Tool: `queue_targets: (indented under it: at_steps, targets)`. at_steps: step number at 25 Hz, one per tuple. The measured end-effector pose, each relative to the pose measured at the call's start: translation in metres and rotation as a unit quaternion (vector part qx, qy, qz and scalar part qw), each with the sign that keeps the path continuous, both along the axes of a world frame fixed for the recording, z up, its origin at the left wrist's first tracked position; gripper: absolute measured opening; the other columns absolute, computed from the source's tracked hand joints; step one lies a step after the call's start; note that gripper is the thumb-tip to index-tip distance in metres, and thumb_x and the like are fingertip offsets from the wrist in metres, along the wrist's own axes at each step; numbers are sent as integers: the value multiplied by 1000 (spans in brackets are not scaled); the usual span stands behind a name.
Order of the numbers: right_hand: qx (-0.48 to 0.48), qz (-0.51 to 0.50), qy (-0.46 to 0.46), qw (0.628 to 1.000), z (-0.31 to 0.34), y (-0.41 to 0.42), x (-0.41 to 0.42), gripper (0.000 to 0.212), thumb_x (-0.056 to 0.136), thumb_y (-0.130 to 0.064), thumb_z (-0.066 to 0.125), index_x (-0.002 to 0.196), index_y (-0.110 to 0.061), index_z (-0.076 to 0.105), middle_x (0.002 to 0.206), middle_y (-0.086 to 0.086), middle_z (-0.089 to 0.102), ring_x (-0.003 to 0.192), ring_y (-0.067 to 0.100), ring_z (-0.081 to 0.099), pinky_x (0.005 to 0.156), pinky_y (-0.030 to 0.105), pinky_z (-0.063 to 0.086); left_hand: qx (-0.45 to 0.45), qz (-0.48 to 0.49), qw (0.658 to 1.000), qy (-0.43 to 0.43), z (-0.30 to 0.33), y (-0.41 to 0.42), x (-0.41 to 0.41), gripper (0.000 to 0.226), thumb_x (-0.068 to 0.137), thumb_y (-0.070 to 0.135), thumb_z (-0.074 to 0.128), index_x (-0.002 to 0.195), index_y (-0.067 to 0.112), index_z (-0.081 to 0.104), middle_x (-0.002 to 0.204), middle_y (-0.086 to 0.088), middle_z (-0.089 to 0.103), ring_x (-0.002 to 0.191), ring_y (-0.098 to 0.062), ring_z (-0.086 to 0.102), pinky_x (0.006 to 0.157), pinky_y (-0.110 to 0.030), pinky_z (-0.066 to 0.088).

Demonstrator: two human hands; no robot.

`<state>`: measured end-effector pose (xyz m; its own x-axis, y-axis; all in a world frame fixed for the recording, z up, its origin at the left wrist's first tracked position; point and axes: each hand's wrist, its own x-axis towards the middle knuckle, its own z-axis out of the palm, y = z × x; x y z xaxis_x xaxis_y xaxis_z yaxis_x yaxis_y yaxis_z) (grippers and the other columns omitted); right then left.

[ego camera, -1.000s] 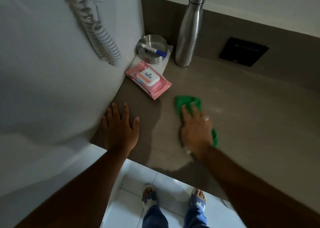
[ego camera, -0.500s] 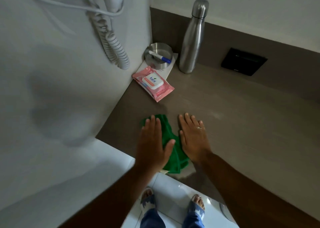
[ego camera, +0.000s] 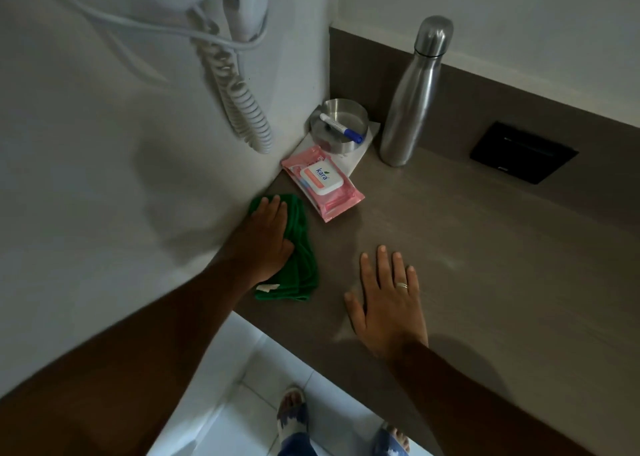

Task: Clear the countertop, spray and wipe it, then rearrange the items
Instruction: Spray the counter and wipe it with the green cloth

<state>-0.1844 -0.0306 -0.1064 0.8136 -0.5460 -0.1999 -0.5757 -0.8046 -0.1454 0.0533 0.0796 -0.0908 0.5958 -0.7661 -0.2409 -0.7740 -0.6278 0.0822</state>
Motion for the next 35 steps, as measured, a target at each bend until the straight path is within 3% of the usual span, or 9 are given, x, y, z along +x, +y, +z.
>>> queue_targets:
  at_steps: [8, 15, 20, 24, 29, 35]
  targets:
    - [3, -3, -16, 1000, -4, -2, 0, 74, 93, -65, 11, 154, -23, 13, 161, 12, 8, 149, 32, 5, 118, 50, 5, -114, 54, 992, 32, 11, -65, 4, 76, 89, 19, 52, 154, 5, 15, 162, -15, 15, 150, -32, 9, 122, -44, 11]
    - [20, -6, -30, 999, 0, -3, -1, 73, 93, -64, 16, 153, -23, 19, 161, 13, 14, 149, 33, 9, 119, 50, 8, -22, 17, 1000, 4, 5, -22, -8, 81, 87, 30, 51, 154, 5, 13, 162, -16, 12, 150, -31, 9, 120, -39, 10]
    - [14, -9, -48, 999, -4, -5, -1, 72, 93, -64, 18, 150, -22, 27, 159, 14, 23, 147, 34, 18, 117, 52, 16, -25, 99, 995, -8, -1, -64, 4, 82, 85, 26, 56, 148, -9, 17, 155, -29, 22, 145, -40, 18, 121, -44, 14]
    - [12, -4, -39, 999, -6, -4, -2, 71, 93, -64, 20, 152, -23, 20, 160, 13, 16, 148, 33, 11, 118, 51, 9, -54, 101, 993, 1, 1, -54, -1, 80, 83, 23, 58, 149, -5, 22, 154, -26, 28, 144, -39, 23, 119, -43, 18]
    - [18, -8, -35, 999, -2, -3, -3, 71, 94, -62, 18, 152, -21, 22, 160, 15, 17, 148, 34, 12, 118, 52, 12, -99, 30, 993, 62, -14, -7, -83, 81, 80, 27, 37, 153, 7, 7, 162, -16, 11, 150, -31, 1, 119, -38, -1]
    - [19, -19, -62, 998, -1, -3, -3, 73, 96, -57, 14, 151, -11, 24, 159, 13, 24, 147, 30, 18, 119, 47, 12, -126, 5, 990, 57, -5, -61, -65, 79, 78, 28, 42, 151, 5, 23, 159, -17, 25, 149, -34, 14, 121, -47, 17]
